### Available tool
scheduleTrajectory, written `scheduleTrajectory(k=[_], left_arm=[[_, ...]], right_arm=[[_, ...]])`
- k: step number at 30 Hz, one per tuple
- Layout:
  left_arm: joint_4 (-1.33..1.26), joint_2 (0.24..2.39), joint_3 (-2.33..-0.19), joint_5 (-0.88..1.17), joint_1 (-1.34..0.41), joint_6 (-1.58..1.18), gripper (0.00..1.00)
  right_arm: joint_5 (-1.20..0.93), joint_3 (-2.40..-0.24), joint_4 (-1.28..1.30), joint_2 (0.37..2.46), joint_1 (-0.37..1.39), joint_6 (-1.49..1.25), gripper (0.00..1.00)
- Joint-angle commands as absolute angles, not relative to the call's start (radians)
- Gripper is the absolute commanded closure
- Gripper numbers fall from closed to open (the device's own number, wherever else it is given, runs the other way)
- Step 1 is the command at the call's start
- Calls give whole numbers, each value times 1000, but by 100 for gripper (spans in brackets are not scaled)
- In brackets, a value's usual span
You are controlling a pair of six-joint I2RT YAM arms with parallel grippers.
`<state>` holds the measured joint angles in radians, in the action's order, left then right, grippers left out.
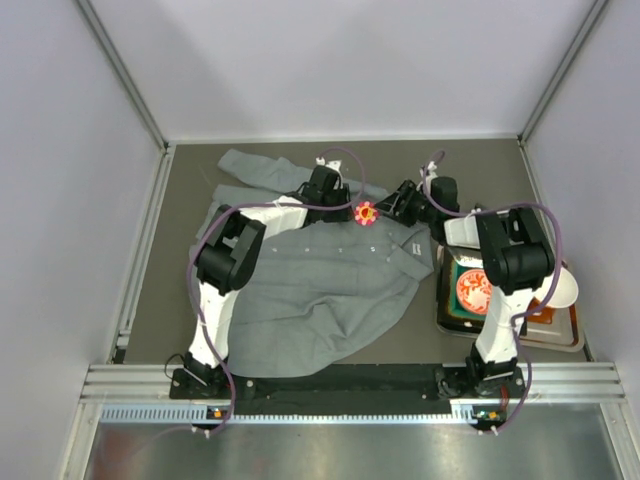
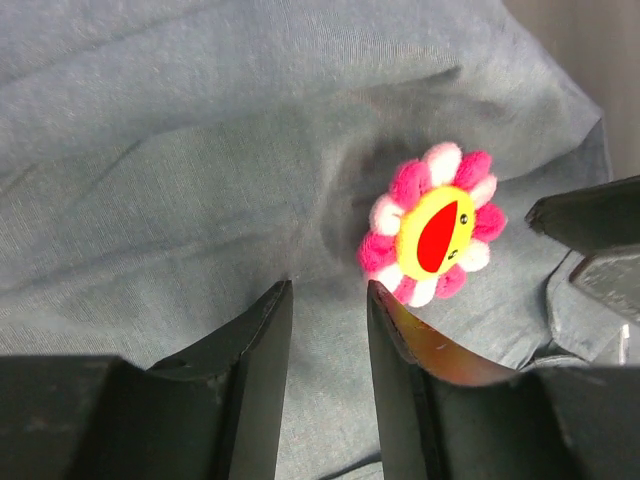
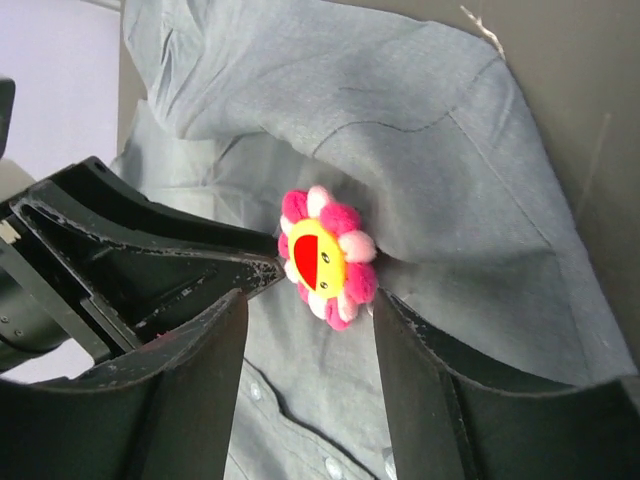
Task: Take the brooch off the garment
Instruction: Adjust the brooch on the flattened clothing.
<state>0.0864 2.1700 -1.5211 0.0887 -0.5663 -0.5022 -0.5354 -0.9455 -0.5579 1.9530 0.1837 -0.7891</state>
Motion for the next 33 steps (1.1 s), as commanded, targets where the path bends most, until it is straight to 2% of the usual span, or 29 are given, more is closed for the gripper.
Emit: scheduleTrajectory(k=[1, 10, 20, 26, 31, 33], left_arm=[[-98, 2088, -1494, 163, -531, -548, 59], [-283, 2216, -1535, 198, -482, -696, 61], [-314, 2304, -1563, 215, -471, -726, 61], [-308, 2295, -1536, 190, -465, -703, 61], [-305, 2293, -1531, 187, -465, -692, 61], [-304, 2301, -1534, 193, -463, -693, 61]], right_arm=[[-528, -1012, -562, 1971, 213, -732, 48], [-502, -1071, -485, 2013, 242, -689, 52], [-411, -1115, -350, 2023, 245, -565, 48], [-498, -1121, -460, 2068, 245, -623, 51], [-497, -1131, -480, 2080, 245, -632, 61], [-491, -1118, -501, 2059, 248, -632, 71]])
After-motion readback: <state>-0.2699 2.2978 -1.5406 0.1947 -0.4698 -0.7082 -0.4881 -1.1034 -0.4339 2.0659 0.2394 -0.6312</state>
